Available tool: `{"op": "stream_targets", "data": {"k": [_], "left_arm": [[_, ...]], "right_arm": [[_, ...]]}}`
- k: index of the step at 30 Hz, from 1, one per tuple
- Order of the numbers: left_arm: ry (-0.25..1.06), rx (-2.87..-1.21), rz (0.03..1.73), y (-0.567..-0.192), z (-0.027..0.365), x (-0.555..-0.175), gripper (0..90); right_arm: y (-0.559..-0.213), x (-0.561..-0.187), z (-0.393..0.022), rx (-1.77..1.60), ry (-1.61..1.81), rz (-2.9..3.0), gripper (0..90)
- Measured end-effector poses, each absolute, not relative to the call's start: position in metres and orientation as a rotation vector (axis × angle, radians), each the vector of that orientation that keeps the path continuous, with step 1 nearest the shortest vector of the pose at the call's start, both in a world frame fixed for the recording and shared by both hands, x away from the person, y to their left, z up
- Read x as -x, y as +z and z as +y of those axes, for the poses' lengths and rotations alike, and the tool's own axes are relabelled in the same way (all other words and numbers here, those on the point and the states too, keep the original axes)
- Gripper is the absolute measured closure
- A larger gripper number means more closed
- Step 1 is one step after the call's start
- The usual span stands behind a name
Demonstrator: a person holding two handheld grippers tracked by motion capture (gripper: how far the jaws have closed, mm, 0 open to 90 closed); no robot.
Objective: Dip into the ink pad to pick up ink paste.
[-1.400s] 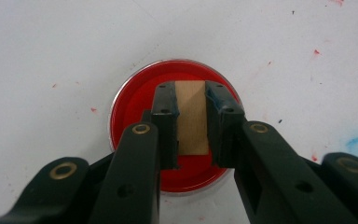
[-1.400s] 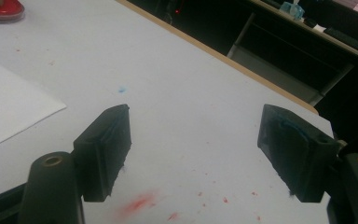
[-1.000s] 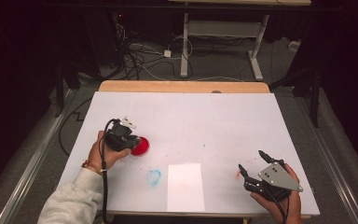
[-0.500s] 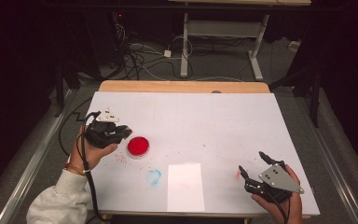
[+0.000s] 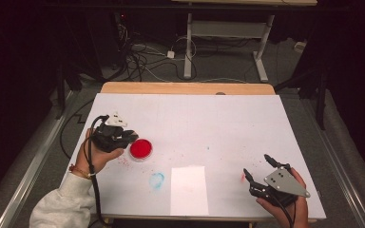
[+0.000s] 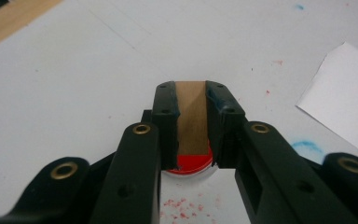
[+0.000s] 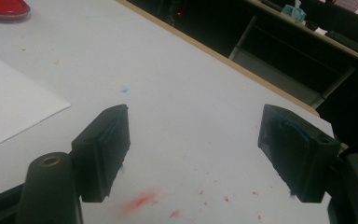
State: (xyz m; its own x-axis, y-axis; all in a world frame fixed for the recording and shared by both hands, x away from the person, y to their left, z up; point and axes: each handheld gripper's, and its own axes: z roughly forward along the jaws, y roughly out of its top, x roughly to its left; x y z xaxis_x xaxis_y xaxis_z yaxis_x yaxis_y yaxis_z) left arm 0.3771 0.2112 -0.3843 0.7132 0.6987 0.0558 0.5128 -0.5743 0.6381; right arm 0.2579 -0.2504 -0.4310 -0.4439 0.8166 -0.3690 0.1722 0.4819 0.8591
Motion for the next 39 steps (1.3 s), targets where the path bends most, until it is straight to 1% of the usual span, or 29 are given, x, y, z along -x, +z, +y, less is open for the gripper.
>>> {"op": "stream_targets", "data": {"k": [2, 3, 9, 17, 27, 32, 37, 39], "left_arm": [[0.366, -2.341, 0.921, -0.396, 0.208, -0.383, 73.7], [0.366, -2.341, 0.921, -0.396, 0.208, -0.383, 73.7], [0.302, -2.416, 0.941, -0.422, 0.199, -0.396, 73.6], [0.262, -2.458, 0.962, -0.443, 0.191, -0.407, 73.6], [0.287, -2.465, 0.967, -0.445, 0.188, -0.406, 73.8], [0.264, -2.452, 0.977, -0.447, 0.19, -0.408, 73.5], [0.302, -2.479, 0.984, -0.448, 0.184, -0.406, 73.5], [0.296, -2.471, 0.987, -0.448, 0.185, -0.406, 73.5]], "right_arm": [[-0.432, -0.258, -0.251, -0.829, 0.972, 1.895, 25.2], [-0.432, -0.258, -0.251, -0.828, 0.972, 1.897, 25.1], [-0.432, -0.258, -0.251, -0.827, 0.967, 1.899, 25.2], [-0.433, -0.259, -0.251, -0.825, 0.961, 1.902, 25.2], [-0.433, -0.259, -0.25, -0.818, 0.958, 1.91, 25.2], [-0.433, -0.259, -0.248, -0.817, 0.96, 1.914, 25.2], [-0.433, -0.259, -0.248, -0.816, 0.96, 1.914, 25.2], [-0.434, -0.259, -0.248, -0.816, 0.959, 1.914, 25.1]]}}
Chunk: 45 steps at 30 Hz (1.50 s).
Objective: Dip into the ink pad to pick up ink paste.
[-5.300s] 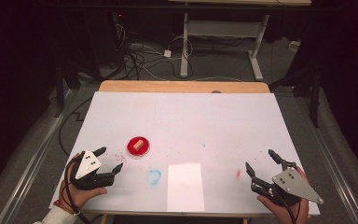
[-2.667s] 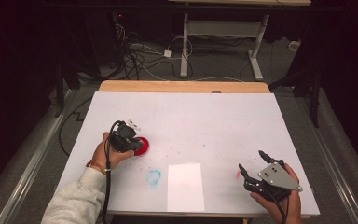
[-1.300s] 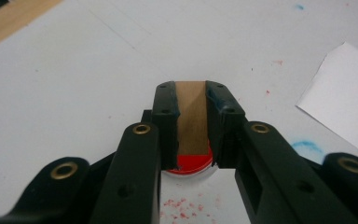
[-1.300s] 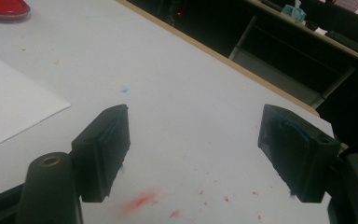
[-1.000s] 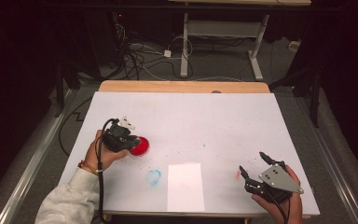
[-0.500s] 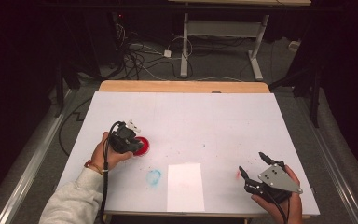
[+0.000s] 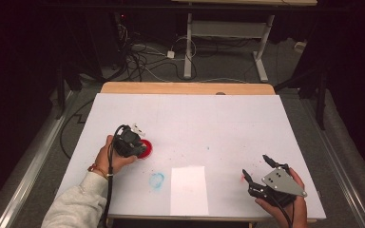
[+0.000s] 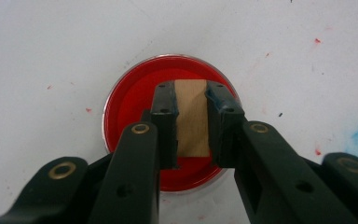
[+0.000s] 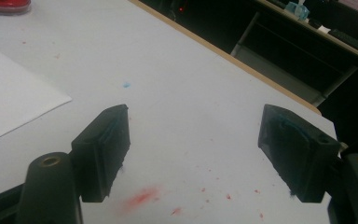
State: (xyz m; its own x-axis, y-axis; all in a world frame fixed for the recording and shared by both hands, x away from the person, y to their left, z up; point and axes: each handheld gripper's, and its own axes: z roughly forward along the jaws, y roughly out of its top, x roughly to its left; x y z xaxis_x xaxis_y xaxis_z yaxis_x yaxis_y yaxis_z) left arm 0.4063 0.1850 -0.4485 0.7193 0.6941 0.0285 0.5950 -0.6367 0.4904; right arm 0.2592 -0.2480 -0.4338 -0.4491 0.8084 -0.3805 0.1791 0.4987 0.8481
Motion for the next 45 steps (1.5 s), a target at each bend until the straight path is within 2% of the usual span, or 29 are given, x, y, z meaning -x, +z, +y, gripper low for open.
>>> {"op": "stream_targets", "data": {"k": [18, 27, 37, 45], "left_arm": [[0.246, -2.437, 1.001, -0.45, 0.19, -0.409, 73.7], [0.276, -2.428, 0.984, -0.446, 0.191, -0.406, 73.6], [0.381, -2.296, 0.935, -0.404, 0.216, -0.383, 73.6], [0.407, -2.276, 0.898, -0.388, 0.221, -0.37, 73.6]], "right_arm": [[-0.432, -0.258, -0.249, -0.823, 0.97, 1.899, 25.2], [-0.432, -0.262, -0.249, -0.821, 0.982, 1.9, 25.5], [-0.431, -0.262, -0.249, -0.819, 0.991, 1.899, 25.5], [-0.431, -0.263, -0.247, -0.797, 0.994, 1.91, 25.1]]}}
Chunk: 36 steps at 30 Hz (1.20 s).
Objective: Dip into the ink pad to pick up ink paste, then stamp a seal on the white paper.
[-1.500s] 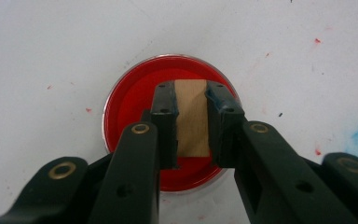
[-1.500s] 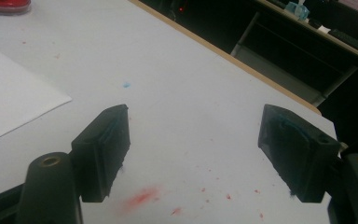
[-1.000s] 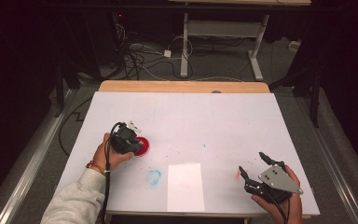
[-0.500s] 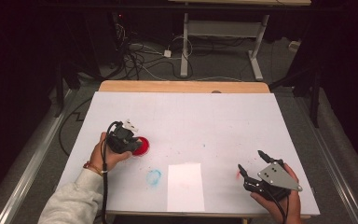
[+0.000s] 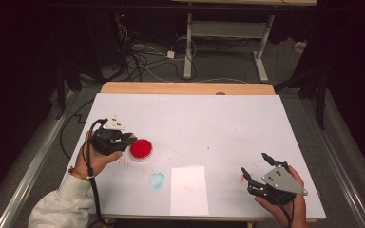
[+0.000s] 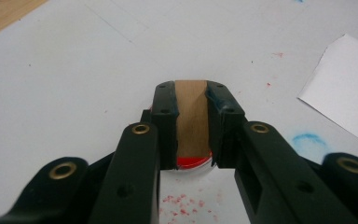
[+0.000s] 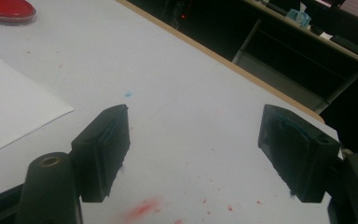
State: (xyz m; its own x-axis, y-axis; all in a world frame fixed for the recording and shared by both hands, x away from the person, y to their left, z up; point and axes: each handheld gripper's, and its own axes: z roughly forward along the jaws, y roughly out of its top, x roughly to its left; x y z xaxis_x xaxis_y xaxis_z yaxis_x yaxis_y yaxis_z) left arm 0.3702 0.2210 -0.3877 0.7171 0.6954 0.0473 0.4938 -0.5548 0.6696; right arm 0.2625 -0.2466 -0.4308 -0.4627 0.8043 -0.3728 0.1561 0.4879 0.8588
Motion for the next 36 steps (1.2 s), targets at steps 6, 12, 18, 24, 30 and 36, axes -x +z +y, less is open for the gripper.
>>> {"op": "stream_targets", "data": {"k": [6, 12, 18, 24, 30, 36], "left_arm": [[0.413, -2.291, 0.887, -0.385, 0.219, -0.368, 73.6], [0.406, -2.277, 0.91, -0.385, 0.217, -0.369, 73.5], [0.388, -2.282, 0.92, -0.389, 0.213, -0.373, 73.5], [0.358, -2.312, 0.935, -0.398, 0.209, -0.382, 73.5], [0.32, -2.339, 0.967, -0.414, 0.206, -0.39, 73.5], [0.295, -2.362, 0.98, -0.423, 0.204, -0.395, 73.4]], "right_arm": [[-0.431, -0.263, -0.247, -0.805, 0.992, 1.911, 25.2], [-0.431, -0.262, -0.246, -0.797, 0.991, 1.914, 25.2], [-0.432, -0.262, -0.249, -0.808, 0.99, 1.912, 25.1], [-0.433, -0.26, -0.248, -0.802, 0.981, 1.918, 25.0], [-0.433, -0.259, -0.249, -0.808, 0.979, 1.92, 25.0], [-0.433, -0.259, -0.248, -0.799, 0.974, 1.927, 25.0]]}}
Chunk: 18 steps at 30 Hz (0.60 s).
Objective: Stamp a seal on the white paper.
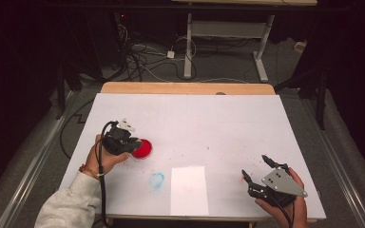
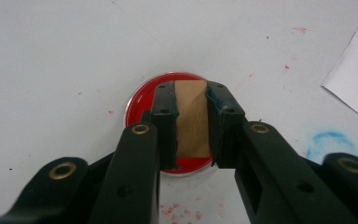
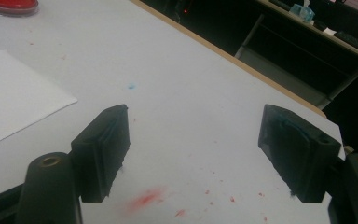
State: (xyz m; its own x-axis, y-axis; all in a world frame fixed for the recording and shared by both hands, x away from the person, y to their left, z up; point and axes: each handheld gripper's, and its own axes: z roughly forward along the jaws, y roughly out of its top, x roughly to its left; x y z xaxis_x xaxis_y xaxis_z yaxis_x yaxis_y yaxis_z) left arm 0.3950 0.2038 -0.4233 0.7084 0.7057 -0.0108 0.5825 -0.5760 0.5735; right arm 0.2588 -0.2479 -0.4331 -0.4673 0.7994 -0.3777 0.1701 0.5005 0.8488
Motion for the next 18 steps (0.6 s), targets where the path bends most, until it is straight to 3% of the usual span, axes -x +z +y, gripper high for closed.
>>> {"op": "stream_targets", "data": {"k": [18], "left_arm": [[0.291, -2.454, 0.992, -0.449, 0.188, -0.408, 73.6]], "right_arm": [[-0.434, -0.259, -0.248, -0.8, 0.966, 1.938, 25.0]]}}
